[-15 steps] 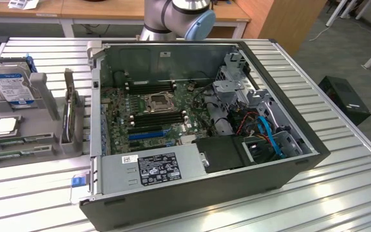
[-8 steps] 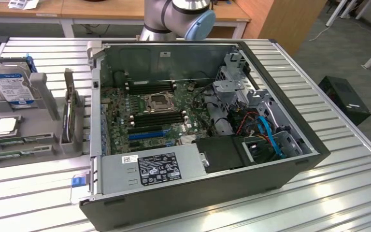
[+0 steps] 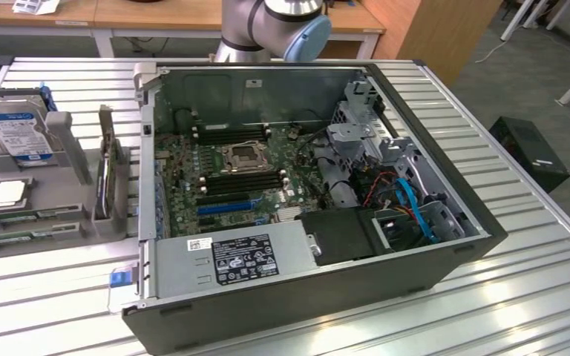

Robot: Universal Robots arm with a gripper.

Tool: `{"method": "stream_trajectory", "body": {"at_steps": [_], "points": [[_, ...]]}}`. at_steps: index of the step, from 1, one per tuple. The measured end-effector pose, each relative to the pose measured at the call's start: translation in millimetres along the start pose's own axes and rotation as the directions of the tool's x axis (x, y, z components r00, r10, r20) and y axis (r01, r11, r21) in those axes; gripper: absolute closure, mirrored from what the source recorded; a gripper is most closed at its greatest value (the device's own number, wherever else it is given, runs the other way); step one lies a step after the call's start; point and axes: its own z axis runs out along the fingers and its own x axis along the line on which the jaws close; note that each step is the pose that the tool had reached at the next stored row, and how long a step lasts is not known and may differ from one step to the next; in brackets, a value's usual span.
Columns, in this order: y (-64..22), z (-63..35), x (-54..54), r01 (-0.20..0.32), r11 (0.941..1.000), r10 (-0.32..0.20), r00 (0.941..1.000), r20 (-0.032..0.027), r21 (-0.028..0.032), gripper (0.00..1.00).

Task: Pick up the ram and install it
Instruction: 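Pick up the ram and move it above insertion slot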

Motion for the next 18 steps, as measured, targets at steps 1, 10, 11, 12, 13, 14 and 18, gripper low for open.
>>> {"method": "stream_trajectory", "body": {"at_steps": [1, 10, 11, 12, 13, 14, 18], "points": [[0.0, 0.0, 0.0, 0.001, 1.0, -0.001, 1.0, 0.0, 0.0, 0.89], [0.0, 0.0, 0.0, 0.064, 0.9979, -0.064, 0.9979, -0.0026, -0.0016, 0.89], [0.0, 0.0, 0.0, 0.07, 0.9976, -0.07, 0.9976, -0.0029, -0.0017, 0.89], [0.0, 0.0, 0.0, 0.072, 0.9974, -0.072, 0.9974, -0.003, -0.0018, 0.89], [0.0, 0.0, 0.0, 0.072, 0.9974, -0.072, 0.9974, -0.0031, -0.0018, 0.89], [0.0, 0.0, 0.0, 0.072, 0.9974, -0.072, 0.9974, -0.0031, -0.0018, 0.89], [0.0, 0.0, 0.0, 0.072, 0.9974, -0.072, 0.9974, -0.0031, -0.0018, 0.89]]}}
